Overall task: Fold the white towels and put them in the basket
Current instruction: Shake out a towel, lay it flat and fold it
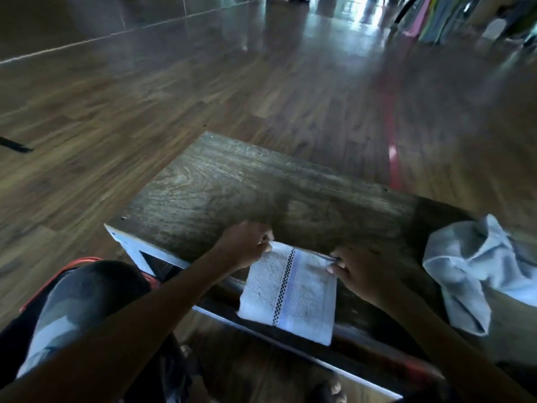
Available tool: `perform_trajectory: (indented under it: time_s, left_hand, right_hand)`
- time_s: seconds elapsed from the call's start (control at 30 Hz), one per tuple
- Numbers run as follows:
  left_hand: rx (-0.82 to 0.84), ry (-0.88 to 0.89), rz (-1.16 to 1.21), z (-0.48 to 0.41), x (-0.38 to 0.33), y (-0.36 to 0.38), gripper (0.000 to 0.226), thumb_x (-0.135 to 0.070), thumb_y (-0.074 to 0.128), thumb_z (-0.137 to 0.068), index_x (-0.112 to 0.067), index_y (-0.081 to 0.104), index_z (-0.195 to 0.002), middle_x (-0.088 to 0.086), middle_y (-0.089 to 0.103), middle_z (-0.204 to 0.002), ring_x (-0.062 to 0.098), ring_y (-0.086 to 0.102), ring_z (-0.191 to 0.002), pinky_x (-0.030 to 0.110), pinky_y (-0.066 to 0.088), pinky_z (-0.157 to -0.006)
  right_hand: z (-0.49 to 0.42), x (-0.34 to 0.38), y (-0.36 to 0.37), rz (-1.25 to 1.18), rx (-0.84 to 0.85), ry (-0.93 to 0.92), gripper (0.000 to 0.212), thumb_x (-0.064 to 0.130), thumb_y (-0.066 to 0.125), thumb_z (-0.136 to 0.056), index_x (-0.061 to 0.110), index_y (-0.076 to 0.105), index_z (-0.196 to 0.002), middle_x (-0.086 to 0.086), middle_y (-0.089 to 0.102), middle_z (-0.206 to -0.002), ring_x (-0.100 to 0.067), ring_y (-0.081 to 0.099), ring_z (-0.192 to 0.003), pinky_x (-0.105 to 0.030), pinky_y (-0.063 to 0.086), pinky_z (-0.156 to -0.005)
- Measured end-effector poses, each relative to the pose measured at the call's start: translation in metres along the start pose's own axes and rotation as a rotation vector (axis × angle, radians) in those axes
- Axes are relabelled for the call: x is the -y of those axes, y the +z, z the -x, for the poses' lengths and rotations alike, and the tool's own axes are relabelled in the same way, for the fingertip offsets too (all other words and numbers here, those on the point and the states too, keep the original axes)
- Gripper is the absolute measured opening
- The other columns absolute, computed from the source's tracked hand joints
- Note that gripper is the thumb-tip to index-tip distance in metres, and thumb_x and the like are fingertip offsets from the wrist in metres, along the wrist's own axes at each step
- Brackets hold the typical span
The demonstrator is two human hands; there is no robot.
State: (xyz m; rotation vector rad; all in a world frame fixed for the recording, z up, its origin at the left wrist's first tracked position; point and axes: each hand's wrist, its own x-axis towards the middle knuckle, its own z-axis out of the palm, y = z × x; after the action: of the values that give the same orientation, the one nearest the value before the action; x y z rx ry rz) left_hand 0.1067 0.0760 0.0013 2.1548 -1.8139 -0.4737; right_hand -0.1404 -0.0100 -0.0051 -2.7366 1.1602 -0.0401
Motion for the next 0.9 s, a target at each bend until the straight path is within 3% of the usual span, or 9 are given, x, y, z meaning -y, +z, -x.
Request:
perform_trajectory:
  time_s: [0.2,0.4,0.67,0.8,0.9]
  left_hand:
    - [-0.11,-0.018,0.079,-0.004,0.001,0.01,0.012,-0.028,0.058,-0.088,-0.028,0.068,-0.094,-0.008,0.072,-0.094,0.013,0.066,-0.09,0.027,0.049,-0.072]
    - [-0.129,0.028,0.213,-0.001,0.008,0.013,0.009,-0.025,0.062,-0.089,-0.025,0.07,-0.094,-0.01,0.073,-0.09,0.006,0.067,-0.087,0.03,0.054,-0.075]
    - [-0.131,0.072,0.332,-0.005,0.012,0.011,0.011,-0.014,0.065,-0.088,-0.015,0.073,-0.096,-0.011,0.069,-0.081,-0.012,0.061,-0.071,0.002,0.041,-0.068]
    - [-0.118,0.036,0.403,-0.005,0.013,0.014,0.012,-0.014,0.064,-0.088,-0.018,0.072,-0.097,-0.016,0.066,-0.078,-0.013,0.06,-0.068,0.002,0.042,-0.064]
    - [-0.116,0.056,0.419,-0.005,0.012,0.016,0.012,-0.015,0.065,-0.088,-0.018,0.071,-0.098,-0.013,0.068,-0.084,-0.014,0.061,-0.075,0.001,0.042,-0.07]
  right_hand:
    - [0.011,-0.001,0.008,-0.084,-0.218,0.014,0.01,0.031,0.066,-0.084,0.025,0.059,-0.085,0.011,0.063,-0.081,-0.008,0.056,-0.073,-0.035,0.042,-0.086]
    - [0.007,-0.013,0.011,-0.109,-0.244,-0.065,0.01,0.029,0.068,-0.082,0.023,0.061,-0.084,0.01,0.06,-0.087,-0.01,0.056,-0.084,-0.036,0.042,-0.086]
    - [0.006,-0.009,0.011,-0.176,-0.281,-0.017,0.008,0.025,0.066,-0.084,0.024,0.059,-0.083,0.014,0.061,-0.08,-0.007,0.058,-0.076,-0.036,0.044,-0.082]
    - [0.001,-0.013,0.012,-0.216,-0.243,-0.004,0.007,0.027,0.063,-0.086,0.025,0.057,-0.085,0.015,0.058,-0.082,-0.005,0.056,-0.075,-0.037,0.048,-0.079]
    - [-0.003,-0.018,0.014,-0.253,-0.19,0.014,0.005,0.031,0.06,-0.087,0.028,0.057,-0.09,0.016,0.058,-0.087,-0.003,0.057,-0.079,-0.036,0.048,-0.082]
